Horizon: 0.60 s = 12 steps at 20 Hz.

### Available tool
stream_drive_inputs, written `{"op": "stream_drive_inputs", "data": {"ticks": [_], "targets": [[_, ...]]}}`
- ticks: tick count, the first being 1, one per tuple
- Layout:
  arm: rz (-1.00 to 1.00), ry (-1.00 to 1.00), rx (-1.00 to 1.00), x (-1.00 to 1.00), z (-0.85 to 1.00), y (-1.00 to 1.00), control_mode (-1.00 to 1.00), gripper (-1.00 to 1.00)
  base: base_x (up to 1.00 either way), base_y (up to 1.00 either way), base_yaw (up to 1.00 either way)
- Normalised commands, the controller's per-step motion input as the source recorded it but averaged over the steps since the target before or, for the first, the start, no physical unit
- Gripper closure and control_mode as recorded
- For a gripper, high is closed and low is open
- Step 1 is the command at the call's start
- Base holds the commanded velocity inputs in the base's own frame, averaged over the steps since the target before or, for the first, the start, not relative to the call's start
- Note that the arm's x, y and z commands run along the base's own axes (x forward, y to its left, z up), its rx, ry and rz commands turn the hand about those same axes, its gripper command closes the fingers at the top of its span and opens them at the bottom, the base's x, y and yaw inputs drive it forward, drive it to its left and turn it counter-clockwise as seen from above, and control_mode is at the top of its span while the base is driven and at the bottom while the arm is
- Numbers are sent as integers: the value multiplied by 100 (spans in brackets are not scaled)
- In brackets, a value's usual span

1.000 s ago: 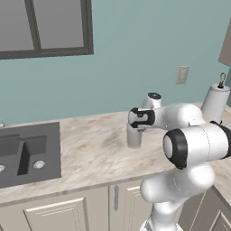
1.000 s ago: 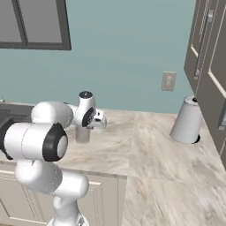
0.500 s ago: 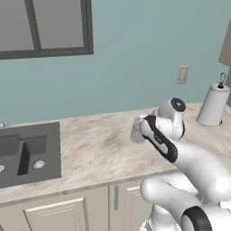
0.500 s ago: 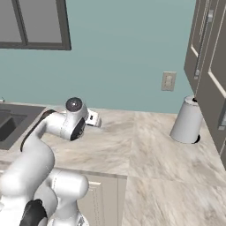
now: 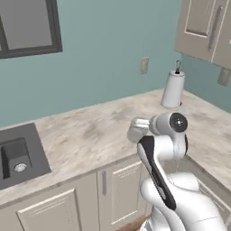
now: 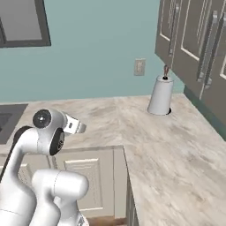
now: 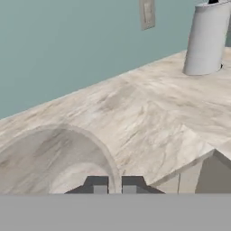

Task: Move the glass cup from next to the sink to the open cabinet. Then, move the bowl with the lime to the fridge to clear the area for faucet cleaning.

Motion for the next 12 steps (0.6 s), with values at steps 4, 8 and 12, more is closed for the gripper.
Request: {"op": "stream_drive_inputs", "data": {"ticks": [4, 8, 12], "targets": [[0, 0, 0, 0, 0, 0, 100, 100, -66, 21, -92], [0, 0, 0, 0, 0, 0, 100, 100, -36, 8, -97], [0, 0, 0, 0, 0, 0, 100, 100, -22, 5, -100]]}}
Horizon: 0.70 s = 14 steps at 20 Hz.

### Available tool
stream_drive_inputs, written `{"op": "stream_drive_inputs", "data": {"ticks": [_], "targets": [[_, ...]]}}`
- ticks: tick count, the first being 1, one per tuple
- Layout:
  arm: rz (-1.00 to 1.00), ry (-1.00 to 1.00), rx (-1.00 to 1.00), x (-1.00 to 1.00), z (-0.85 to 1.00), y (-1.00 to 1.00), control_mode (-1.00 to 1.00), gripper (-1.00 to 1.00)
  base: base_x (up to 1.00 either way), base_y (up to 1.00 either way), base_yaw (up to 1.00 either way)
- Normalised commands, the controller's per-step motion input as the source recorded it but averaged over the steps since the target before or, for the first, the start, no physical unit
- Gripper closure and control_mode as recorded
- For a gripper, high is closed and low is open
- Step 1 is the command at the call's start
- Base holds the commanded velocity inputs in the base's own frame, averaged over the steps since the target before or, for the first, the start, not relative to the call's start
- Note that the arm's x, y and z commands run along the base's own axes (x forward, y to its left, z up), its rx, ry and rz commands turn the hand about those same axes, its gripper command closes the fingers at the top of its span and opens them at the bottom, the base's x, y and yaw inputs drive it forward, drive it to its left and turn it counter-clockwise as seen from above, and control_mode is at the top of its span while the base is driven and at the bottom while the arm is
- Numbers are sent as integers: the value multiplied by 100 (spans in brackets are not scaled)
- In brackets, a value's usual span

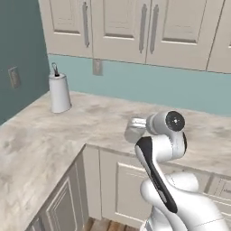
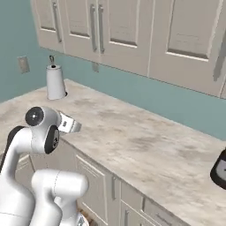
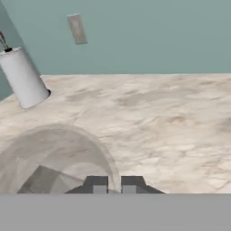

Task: Move the glass cup from next to the sink to the open cabinet. Then, move the bowl with the lime to the fridge to clear the area for faucet cleaning.

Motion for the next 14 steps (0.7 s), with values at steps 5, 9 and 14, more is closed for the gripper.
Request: {"op": "stream_drive_inputs", "data": {"ticks": [5, 9, 14], "targets": [[0, 0, 0, 0, 0, 0, 100, 100, -21, 2, -99], [0, 0, 0, 0, 0, 0, 100, 100, -22, -14, -86], [0, 0, 0, 0, 0, 0, 100, 100, -2, -12, -65]]}}
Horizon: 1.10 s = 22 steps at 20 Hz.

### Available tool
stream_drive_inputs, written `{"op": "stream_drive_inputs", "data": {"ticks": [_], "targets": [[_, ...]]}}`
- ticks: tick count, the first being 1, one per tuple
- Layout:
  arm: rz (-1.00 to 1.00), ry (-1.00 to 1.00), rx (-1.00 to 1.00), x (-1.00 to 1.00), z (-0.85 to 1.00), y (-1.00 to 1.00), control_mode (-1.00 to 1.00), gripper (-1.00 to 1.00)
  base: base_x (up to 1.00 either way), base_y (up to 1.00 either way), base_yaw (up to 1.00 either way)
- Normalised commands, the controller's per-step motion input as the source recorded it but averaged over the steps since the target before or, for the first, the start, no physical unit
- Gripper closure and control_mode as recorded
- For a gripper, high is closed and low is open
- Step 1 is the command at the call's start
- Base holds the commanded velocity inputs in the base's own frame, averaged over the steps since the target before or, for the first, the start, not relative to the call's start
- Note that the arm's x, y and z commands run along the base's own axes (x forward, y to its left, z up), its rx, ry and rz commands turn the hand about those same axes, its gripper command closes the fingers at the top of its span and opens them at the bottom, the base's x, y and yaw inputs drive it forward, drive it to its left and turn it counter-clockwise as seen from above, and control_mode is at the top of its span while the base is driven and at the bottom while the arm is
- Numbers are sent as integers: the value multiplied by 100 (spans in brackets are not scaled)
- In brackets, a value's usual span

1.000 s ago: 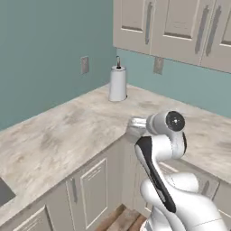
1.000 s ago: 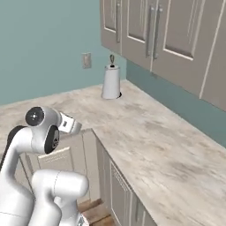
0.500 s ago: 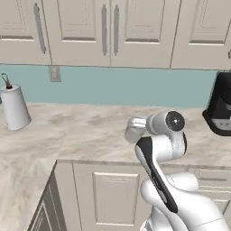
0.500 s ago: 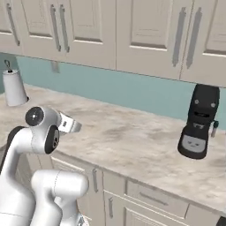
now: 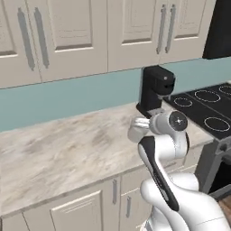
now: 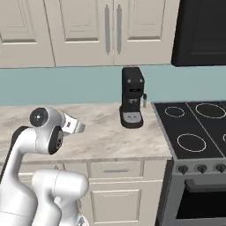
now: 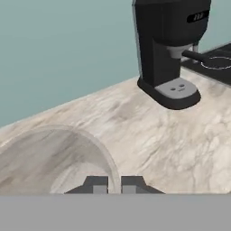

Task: Move the glass cup from next to the sink to the open cabinet. Then, move the bowl with the lime to the fridge to clear the area for faucet cleaning.

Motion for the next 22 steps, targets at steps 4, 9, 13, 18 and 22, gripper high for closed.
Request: {"op": "stream_drive_inputs", "data": {"ticks": [4, 9, 13, 18, 22], "targets": [[0, 0, 0, 0, 0, 0, 100, 100, 0, -41, -59], [0, 0, 0, 0, 0, 0, 100, 100, 0, -47, -63], [0, 0, 0, 0, 0, 0, 100, 100, 0, -51, -71], [0, 0, 0, 0, 0, 0, 100, 100, 11, -81, -77], [0, 0, 0, 0, 0, 0, 100, 100, 41, -77, -81]]}}
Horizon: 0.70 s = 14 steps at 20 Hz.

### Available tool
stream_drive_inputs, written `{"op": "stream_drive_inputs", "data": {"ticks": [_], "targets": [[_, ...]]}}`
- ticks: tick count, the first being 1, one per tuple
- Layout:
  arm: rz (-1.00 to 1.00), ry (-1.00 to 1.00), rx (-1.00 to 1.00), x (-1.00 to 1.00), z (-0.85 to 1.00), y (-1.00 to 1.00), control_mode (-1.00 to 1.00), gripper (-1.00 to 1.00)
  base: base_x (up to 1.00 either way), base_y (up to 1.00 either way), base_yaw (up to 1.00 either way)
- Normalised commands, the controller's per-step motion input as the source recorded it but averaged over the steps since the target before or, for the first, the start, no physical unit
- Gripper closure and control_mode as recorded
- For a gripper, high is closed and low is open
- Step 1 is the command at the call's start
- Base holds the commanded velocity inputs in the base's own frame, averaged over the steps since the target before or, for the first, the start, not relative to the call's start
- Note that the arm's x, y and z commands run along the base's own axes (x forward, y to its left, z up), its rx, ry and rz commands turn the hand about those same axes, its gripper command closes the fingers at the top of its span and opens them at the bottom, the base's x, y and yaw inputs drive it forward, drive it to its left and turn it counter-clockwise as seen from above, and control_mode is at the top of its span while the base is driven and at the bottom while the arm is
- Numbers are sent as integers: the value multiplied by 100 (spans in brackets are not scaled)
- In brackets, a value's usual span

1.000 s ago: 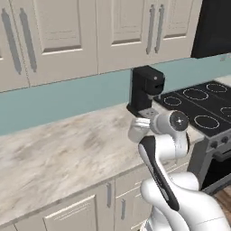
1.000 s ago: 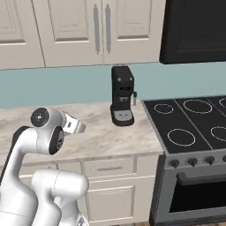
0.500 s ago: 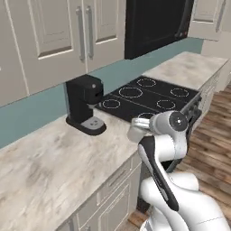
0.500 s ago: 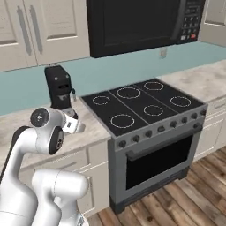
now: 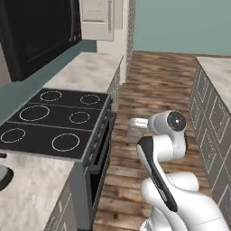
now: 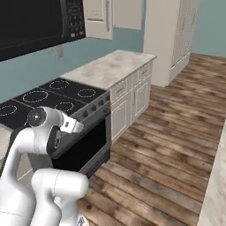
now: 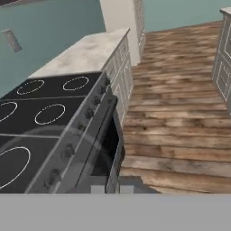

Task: Move the glass cup from next to the sink to the open cabinet. Then, move the bowl with the lime to the fridge to clear the area for faucet cleaning.

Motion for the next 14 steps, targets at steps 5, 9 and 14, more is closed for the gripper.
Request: {"op": "stream_drive_inputs", "data": {"ticks": [5, 9, 14], "targets": [[0, 0, 0, 0, 0, 0, 100, 100, 84, -6, -57], [0, 0, 0, 0, 0, 0, 100, 100, 100, 89, -29], [0, 0, 0, 0, 0, 0, 100, 100, 100, 92, -28]]}}
